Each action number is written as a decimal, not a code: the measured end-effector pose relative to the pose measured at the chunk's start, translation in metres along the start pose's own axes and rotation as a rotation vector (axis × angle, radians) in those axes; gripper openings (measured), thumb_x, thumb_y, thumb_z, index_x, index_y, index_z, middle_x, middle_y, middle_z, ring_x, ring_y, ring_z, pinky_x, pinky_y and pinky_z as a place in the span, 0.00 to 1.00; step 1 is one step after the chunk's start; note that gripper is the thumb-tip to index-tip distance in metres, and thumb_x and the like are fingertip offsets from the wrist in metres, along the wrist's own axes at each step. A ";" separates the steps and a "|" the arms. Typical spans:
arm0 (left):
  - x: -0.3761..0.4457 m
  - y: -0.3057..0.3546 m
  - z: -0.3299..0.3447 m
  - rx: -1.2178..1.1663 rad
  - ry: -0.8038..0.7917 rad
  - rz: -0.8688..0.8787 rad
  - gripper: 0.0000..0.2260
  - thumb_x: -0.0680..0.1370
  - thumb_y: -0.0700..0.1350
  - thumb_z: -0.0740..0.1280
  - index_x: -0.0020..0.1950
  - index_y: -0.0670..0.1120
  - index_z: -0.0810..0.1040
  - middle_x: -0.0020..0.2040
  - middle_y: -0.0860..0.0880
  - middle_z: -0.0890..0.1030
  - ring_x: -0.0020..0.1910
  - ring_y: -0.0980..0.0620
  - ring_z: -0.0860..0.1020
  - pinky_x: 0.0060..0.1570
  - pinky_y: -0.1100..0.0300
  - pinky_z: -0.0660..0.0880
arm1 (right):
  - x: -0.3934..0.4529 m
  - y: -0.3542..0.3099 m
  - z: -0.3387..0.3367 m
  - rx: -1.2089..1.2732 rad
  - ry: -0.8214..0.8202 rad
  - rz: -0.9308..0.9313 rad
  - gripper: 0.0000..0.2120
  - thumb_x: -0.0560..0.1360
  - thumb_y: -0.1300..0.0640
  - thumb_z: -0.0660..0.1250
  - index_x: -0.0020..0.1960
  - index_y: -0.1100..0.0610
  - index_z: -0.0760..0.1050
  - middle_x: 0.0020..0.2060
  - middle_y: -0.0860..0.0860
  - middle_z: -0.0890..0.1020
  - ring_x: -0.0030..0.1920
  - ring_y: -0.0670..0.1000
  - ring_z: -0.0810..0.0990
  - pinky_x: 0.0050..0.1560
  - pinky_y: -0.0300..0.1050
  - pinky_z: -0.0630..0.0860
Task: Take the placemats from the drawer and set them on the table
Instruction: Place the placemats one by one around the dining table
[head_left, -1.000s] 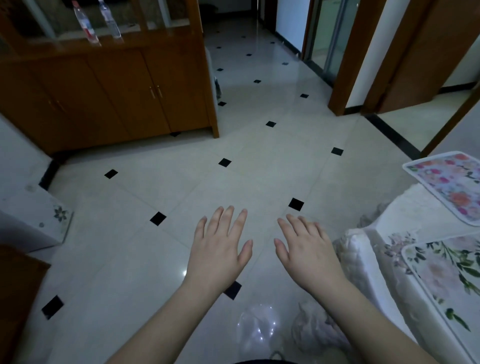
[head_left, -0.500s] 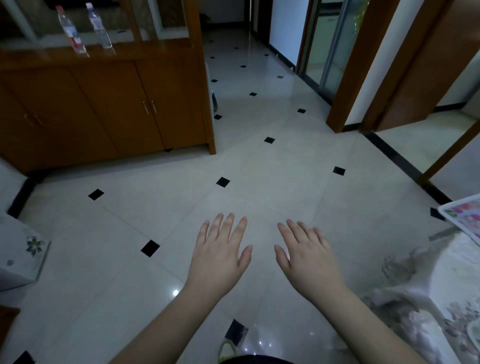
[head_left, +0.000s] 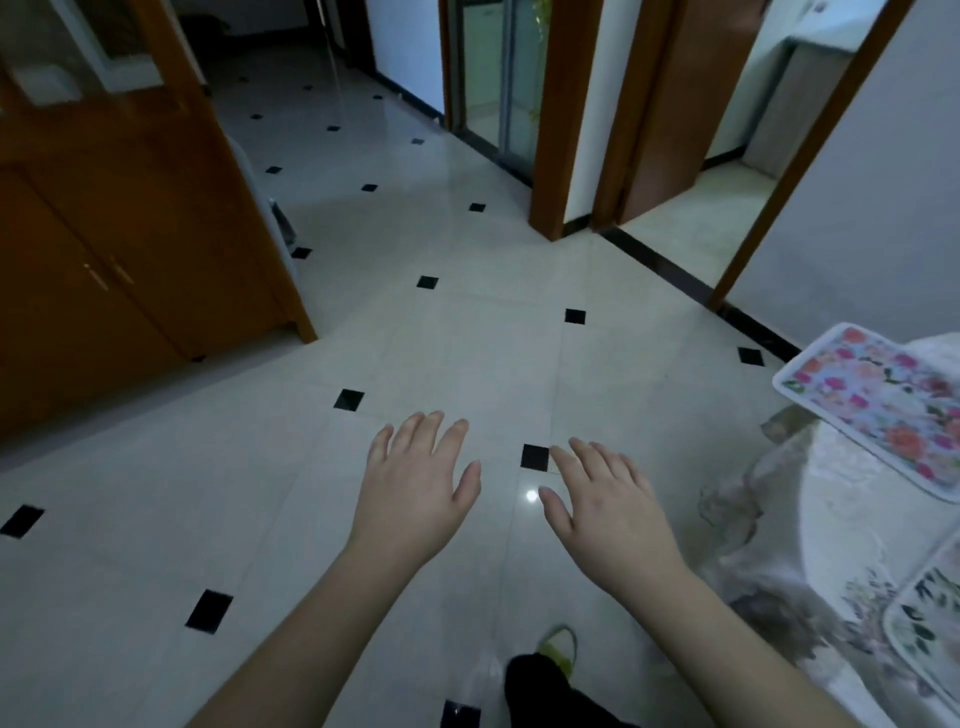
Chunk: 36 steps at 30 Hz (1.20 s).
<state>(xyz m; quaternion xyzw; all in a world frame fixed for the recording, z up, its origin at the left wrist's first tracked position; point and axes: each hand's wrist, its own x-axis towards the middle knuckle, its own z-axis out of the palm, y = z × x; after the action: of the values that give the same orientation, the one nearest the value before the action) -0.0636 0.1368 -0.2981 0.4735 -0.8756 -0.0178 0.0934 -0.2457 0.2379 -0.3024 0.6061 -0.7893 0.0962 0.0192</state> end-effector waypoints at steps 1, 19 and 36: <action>0.015 0.006 0.004 0.007 -0.001 0.026 0.26 0.78 0.59 0.51 0.67 0.48 0.78 0.66 0.45 0.79 0.67 0.44 0.76 0.67 0.43 0.69 | 0.010 0.011 0.002 -0.003 0.019 0.018 0.24 0.75 0.44 0.55 0.57 0.58 0.81 0.54 0.57 0.83 0.53 0.59 0.82 0.54 0.55 0.79; 0.256 0.153 0.040 0.098 -0.029 0.339 0.24 0.78 0.58 0.54 0.65 0.49 0.79 0.63 0.47 0.81 0.62 0.47 0.79 0.62 0.45 0.73 | 0.152 0.185 0.009 0.037 0.044 0.295 0.26 0.78 0.43 0.51 0.63 0.56 0.78 0.60 0.55 0.81 0.60 0.58 0.80 0.61 0.58 0.75; 0.471 0.150 0.090 -0.014 -0.061 0.498 0.23 0.78 0.57 0.54 0.62 0.46 0.81 0.58 0.45 0.83 0.58 0.44 0.81 0.57 0.46 0.76 | 0.343 0.244 0.027 -0.073 -0.060 0.460 0.28 0.76 0.43 0.52 0.65 0.57 0.77 0.64 0.55 0.79 0.63 0.58 0.78 0.61 0.56 0.75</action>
<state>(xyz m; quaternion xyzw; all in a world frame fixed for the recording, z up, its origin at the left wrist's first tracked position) -0.4554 -0.1781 -0.2992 0.2420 -0.9675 -0.0146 0.0715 -0.5684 -0.0333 -0.3103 0.4119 -0.9098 0.0513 -0.0051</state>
